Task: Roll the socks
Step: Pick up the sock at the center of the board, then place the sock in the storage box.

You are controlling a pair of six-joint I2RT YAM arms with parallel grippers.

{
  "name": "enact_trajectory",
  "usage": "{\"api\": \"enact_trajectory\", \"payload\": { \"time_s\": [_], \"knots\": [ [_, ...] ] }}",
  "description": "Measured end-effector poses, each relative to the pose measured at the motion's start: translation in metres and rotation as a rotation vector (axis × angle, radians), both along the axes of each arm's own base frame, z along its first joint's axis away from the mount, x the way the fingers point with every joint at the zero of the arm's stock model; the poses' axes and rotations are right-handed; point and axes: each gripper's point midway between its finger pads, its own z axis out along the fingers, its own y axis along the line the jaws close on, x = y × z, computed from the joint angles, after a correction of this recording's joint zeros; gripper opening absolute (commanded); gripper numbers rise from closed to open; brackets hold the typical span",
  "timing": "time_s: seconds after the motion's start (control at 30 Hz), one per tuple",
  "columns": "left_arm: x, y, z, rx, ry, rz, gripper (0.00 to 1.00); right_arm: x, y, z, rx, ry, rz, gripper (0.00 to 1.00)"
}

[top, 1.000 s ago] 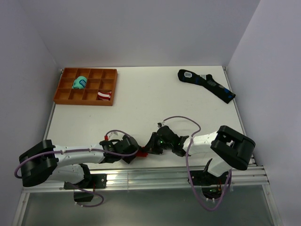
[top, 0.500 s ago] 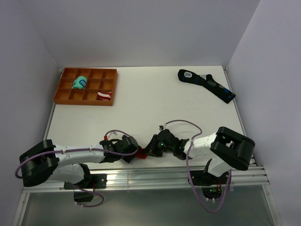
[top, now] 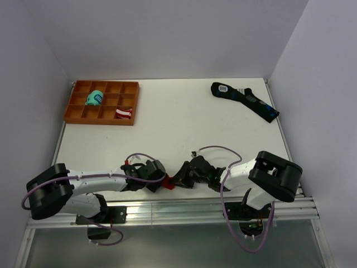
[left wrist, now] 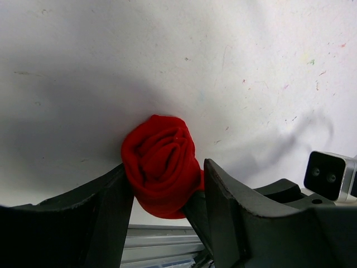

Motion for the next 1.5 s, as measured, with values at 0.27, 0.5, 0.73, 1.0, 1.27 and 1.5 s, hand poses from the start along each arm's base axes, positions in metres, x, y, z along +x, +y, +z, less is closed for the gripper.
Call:
{"api": "enact_trajectory", "payload": {
  "time_s": [0.27,0.5,0.73,1.0,1.27,1.5],
  "knots": [
    [0.0,0.0,-0.001,-0.001,0.01,0.001,0.55,-0.004,0.001,0.0,0.026,0.023,-0.007,0.0],
    [-0.003,0.002,-0.007,0.013,0.036,-0.002,0.34,-0.005,0.002,0.0,0.046,0.032,-0.01,0.0],
    [-0.003,-0.001,-0.008,-0.001,0.046,-0.003,0.0,-0.006,0.0,0.001,0.038,0.031,-0.012,0.11],
    [-0.001,-0.011,-0.004,-0.099,0.033,-0.002,0.0,-0.014,-0.018,0.009,-0.072,-0.006,0.021,0.62],
    [0.021,0.024,0.01,-0.119,-0.038,0.119,0.0,0.038,-0.055,0.085,-0.12,-0.211,-0.016,0.64],
    [0.12,0.071,0.098,-0.109,-0.24,0.311,0.0,0.096,-0.11,0.125,-0.175,-0.314,-0.073,0.64]
  ]
}}
